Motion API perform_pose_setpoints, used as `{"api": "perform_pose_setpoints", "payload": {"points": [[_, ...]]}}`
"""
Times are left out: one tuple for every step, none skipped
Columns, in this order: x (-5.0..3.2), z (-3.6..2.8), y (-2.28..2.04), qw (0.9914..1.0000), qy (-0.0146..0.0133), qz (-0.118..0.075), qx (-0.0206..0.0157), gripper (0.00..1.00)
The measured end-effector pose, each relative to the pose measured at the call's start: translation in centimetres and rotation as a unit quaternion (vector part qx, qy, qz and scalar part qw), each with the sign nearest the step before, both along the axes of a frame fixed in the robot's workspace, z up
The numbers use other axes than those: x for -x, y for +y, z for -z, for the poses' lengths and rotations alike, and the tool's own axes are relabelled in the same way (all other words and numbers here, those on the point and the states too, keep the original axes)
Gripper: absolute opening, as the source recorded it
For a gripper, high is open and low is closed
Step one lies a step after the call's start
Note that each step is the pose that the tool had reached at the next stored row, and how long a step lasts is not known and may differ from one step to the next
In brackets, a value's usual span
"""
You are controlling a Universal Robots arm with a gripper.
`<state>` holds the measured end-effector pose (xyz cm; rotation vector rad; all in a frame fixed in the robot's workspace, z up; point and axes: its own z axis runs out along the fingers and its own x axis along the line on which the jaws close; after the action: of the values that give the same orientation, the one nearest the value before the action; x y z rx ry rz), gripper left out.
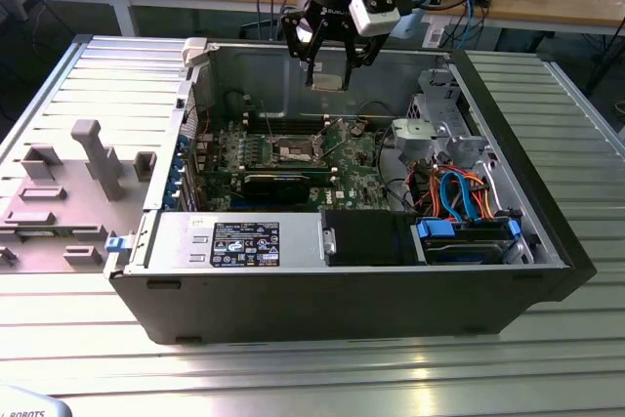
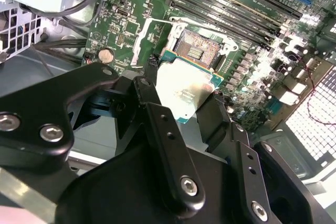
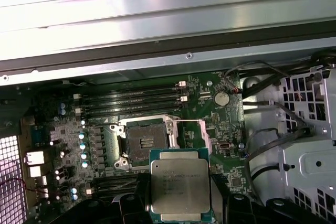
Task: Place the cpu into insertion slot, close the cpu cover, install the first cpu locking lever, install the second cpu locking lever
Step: 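Place the cpu into insertion slot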
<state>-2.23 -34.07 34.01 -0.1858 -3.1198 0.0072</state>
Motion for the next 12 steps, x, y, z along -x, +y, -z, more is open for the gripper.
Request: {"api": "perform_pose_setpoints", "payload": {"points": [[0.0, 0.0, 0.0, 1.0, 0.0, 0.001, 0.0002, 0.54], [0.0, 0.0, 0.0, 1.0, 0.0, 0.002, 0.0004, 0.54], [0.0, 0.01, 0.0, 1.0, 0.0, 0.003, 0.0006, 0.54], [0.0, 0.01, 0.0, 0.99999, 0.0, 0.004, 0.0008, 0.54], [0.0, 0.01, 0.0, 0.99999, 0.0, 0.004, 0.0009, 0.54], [0.0, 0.01, 0.0, 0.99998, 0.0, 0.006, 0.0011, 0.54], [0.0, 0.01, 0.0, 0.99997, 0.0, 0.007, 0.0014, 0.54], [0.0, 0.02, 0.0, 0.99997, 0.0, 0.008, 0.0016, 0.54], [0.0, 0.02, 0.0, 0.99996, 0.0, 0.009, 0.0017, 0.54], [0.0, 0.02, 0.0, 0.99995, 0.0, 0.01, 0.0018, 0.54], [0.0, 0.02, 0.0, 0.99994, 0.0, 0.011, 0.0019, 0.54], [0.0, 0.02, 0.0, 0.99993, 0.0, 0.012, 0.002, 0.54]]}}
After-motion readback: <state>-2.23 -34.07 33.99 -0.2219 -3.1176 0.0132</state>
